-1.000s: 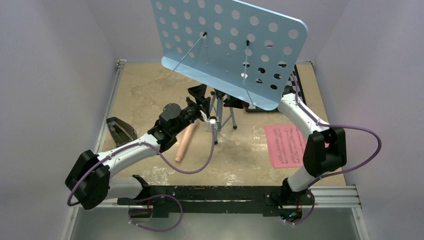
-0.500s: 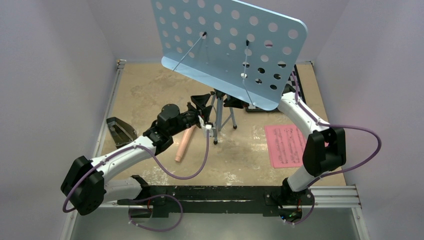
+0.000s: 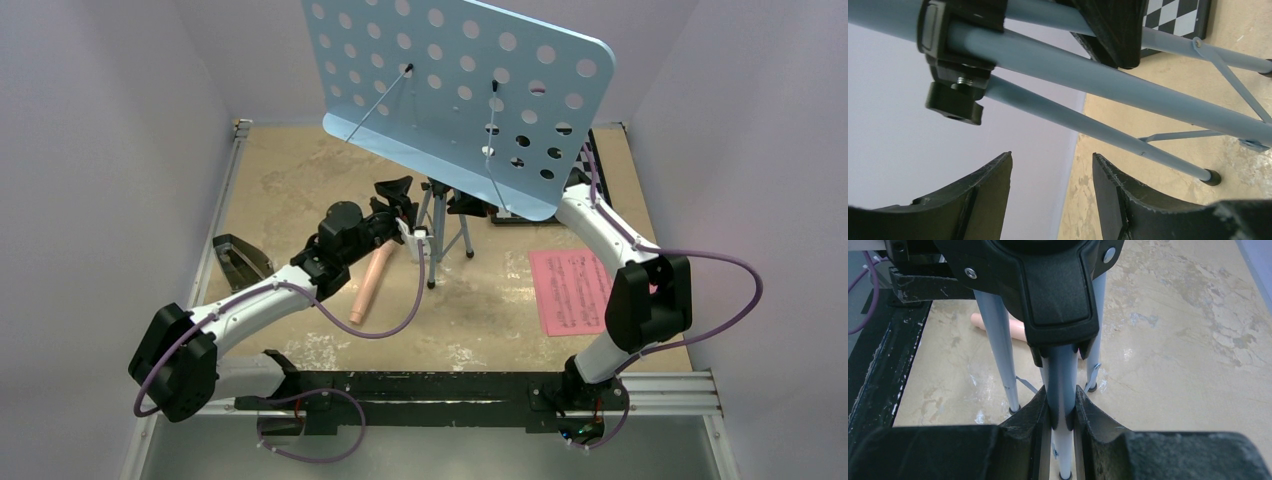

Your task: Pack up the instrument practice props

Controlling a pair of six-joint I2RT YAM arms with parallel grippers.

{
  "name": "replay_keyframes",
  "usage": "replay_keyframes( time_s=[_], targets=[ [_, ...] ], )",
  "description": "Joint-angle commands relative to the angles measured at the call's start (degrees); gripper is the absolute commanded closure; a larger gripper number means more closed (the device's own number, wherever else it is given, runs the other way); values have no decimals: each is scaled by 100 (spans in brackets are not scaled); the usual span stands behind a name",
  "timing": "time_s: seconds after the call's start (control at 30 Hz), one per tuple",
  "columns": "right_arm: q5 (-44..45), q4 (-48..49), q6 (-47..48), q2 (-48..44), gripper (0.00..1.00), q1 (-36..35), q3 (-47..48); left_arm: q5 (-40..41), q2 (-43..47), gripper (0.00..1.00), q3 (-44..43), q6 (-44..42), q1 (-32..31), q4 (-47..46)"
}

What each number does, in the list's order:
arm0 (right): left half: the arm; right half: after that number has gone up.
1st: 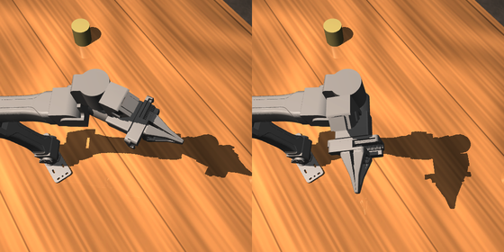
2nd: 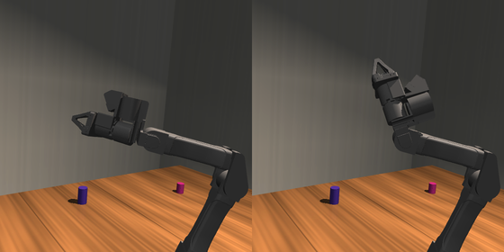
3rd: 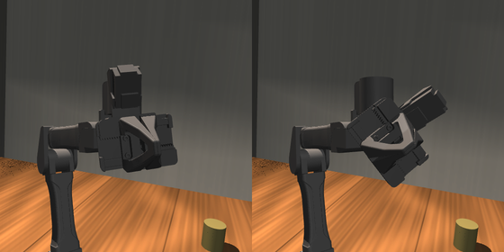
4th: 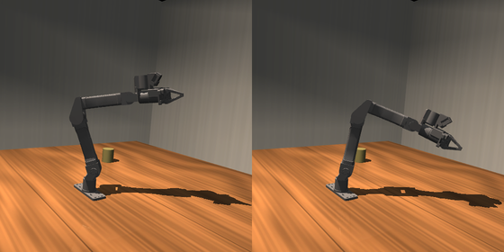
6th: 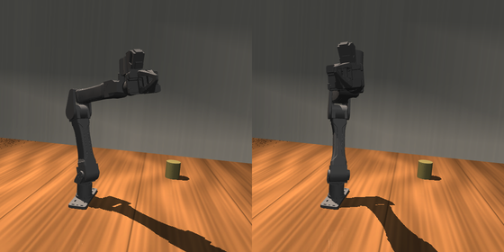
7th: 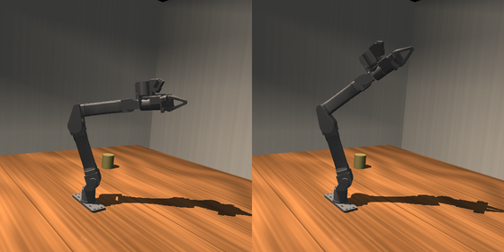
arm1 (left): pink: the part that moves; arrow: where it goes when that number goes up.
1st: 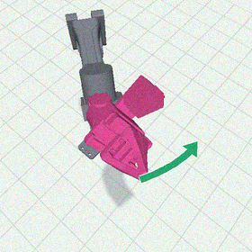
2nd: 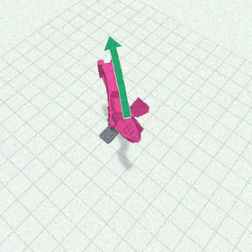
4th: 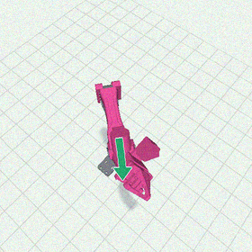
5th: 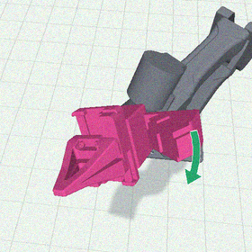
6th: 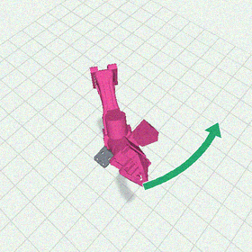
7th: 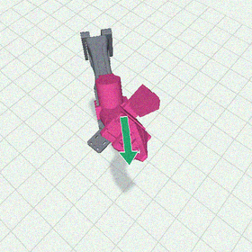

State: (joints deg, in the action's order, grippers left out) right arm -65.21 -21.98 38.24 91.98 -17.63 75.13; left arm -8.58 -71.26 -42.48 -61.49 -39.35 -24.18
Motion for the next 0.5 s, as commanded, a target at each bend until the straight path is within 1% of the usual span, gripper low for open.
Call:
replay_keyframes(
  time_s=[0.0,0.23,0.47],
  targets=[
    [417,-570,-43,152,100,1,98,-191,162,35,-33,100,14,-541],
    [421,-636,-5,167,100,6,152,-815,365,35,133,-105,15,-572],
    [422,-650,0,172,100,-4,159,-1013,402,35,152,-117,15,-576]
  ],
)
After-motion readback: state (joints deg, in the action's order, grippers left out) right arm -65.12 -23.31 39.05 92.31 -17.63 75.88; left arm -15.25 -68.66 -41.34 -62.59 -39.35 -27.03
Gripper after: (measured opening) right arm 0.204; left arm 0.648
